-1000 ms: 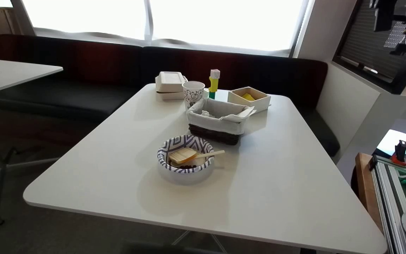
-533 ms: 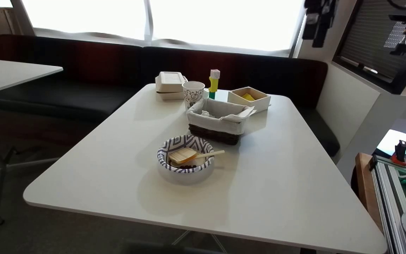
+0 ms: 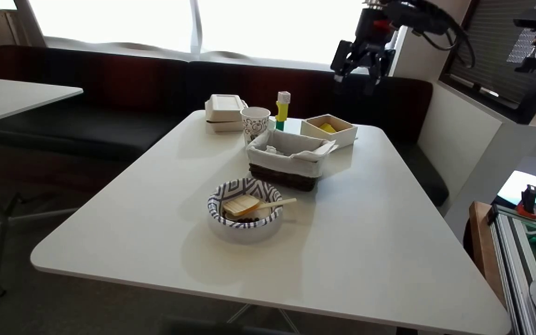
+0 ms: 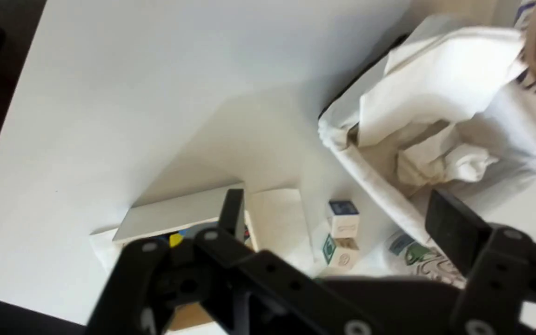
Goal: Remove a block from the box and put it on the tower
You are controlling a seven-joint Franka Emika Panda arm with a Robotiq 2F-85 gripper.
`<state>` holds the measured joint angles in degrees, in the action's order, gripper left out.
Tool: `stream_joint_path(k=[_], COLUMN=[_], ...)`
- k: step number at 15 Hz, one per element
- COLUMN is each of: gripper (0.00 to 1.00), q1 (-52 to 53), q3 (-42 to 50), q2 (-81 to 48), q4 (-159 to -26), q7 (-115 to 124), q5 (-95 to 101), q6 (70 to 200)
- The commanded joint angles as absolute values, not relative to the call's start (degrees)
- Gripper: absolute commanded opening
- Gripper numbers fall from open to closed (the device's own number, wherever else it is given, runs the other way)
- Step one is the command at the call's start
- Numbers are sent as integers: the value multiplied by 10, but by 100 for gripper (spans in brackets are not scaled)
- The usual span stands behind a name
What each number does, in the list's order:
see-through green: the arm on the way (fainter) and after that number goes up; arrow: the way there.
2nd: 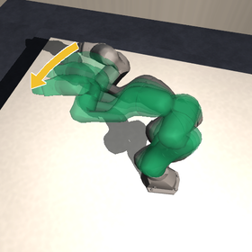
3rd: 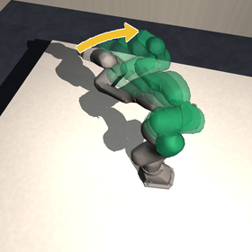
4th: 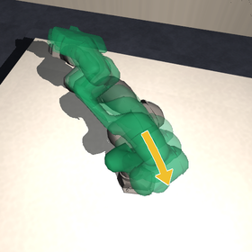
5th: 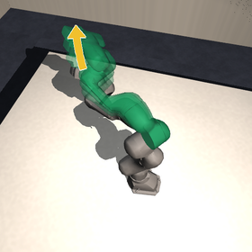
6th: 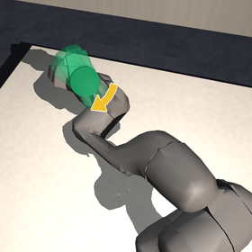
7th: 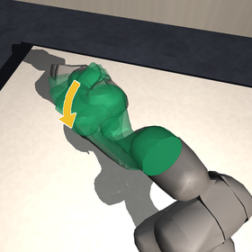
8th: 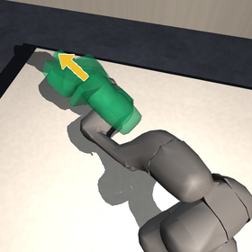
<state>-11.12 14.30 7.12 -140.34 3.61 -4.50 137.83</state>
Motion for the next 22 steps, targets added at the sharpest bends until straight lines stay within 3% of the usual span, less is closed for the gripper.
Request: stream_joint_path(k=[1,4,5,12,22], gripper=[100,100,100,100,100], q1=[-131,-136,-133,-133,-102], q3=[142,159,152,154,210], q2=[-51,-139,-76,-87,-259], q4=[-1337,-1284,-1330,-1320,-1173], q7=[120,200,149,152,301], q5=[-40,-20,-34,-33,10], q6=[1470,1543,1517,1524,1579])
